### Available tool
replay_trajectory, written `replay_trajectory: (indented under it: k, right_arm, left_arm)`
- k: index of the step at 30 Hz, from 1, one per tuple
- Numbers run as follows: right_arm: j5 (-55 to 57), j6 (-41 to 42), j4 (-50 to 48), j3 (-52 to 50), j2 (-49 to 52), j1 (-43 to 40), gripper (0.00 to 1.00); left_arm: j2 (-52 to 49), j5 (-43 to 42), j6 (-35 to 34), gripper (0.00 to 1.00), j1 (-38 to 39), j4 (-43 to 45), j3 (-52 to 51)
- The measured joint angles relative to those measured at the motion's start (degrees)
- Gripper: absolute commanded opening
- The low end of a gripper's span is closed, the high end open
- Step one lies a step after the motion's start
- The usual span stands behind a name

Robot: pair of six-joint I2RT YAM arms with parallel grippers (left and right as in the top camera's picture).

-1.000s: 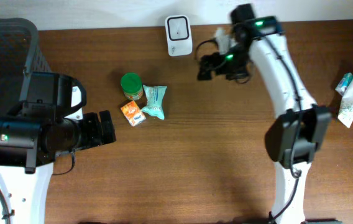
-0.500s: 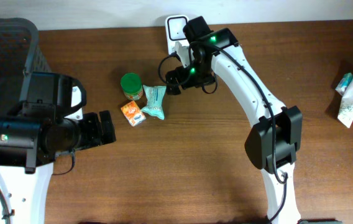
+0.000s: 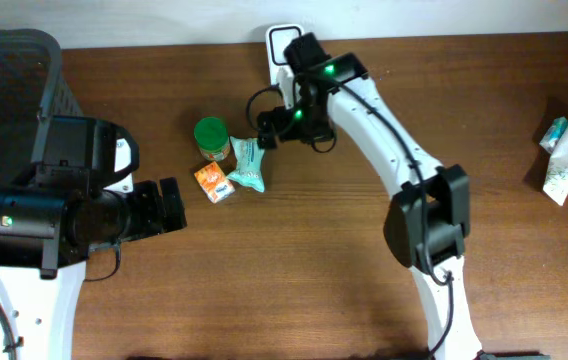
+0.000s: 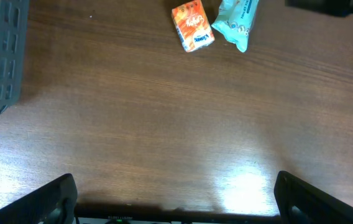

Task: Scan the item barcode
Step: 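Return the right gripper and grasp the mint-green wipes pack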

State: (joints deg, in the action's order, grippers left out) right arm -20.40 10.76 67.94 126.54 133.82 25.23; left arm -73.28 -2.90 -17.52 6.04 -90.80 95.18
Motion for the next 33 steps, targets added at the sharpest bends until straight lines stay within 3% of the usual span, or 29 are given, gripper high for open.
replay_trajectory:
  k: [2,5,7,8,14,17,19,31,33]
  right_arm:
    - [0.0,0.3,-0.5,0.0,1.5,1.6,0.86]
    - [0.0,0.5,-1.5,0.0,3.2,2.9,0.84]
    - [0.0,0.6,-2.1,0.0,3.8,3.0,0.88]
    - [0.0,0.7,-2.3,0.0,4.0,3.0,0.98]
    - [0.8,0.8,-2.6,0.0,4.1,3.2,1.00]
    - [0.9,0.9,-4.7,0.0,4.1,3.3,0.75]
    - [1.1,1.4,-5.8,0.0,4.2,3.3,0.67]
    - [1.0,9.2,-15.0,-0.8,9.5,5.4,0.63]
    - [1.1,10.0,-15.8,-1.3,9.8,5.4,0.57]
  left_arm:
    - [0.0,0.0,0.0,0.99,0.0,0.0,0.0]
    - [0.0,0.0,0.0,0.99,0.0,0.0,0.0]
    - [0.0,0.0,0.0,0.99,0.0,0.0,0.0]
    - [0.0,0.0,0.0,0.99,0.0,0.0,0.0]
    - [0.0,0.0,0.0,0.99,0.0,0.0,0.0]
    - [0.0,0.0,0.0,0.99,0.0,0.0,0.0]
    - [0.0,0.0,0.0,0.99,0.0,0.0,0.0]
    - [0.0,0.0,0.0,0.99,0.0,0.0,0.0]
    - [0.0,0.0,0.0,0.99,0.0,0.0,0.0]
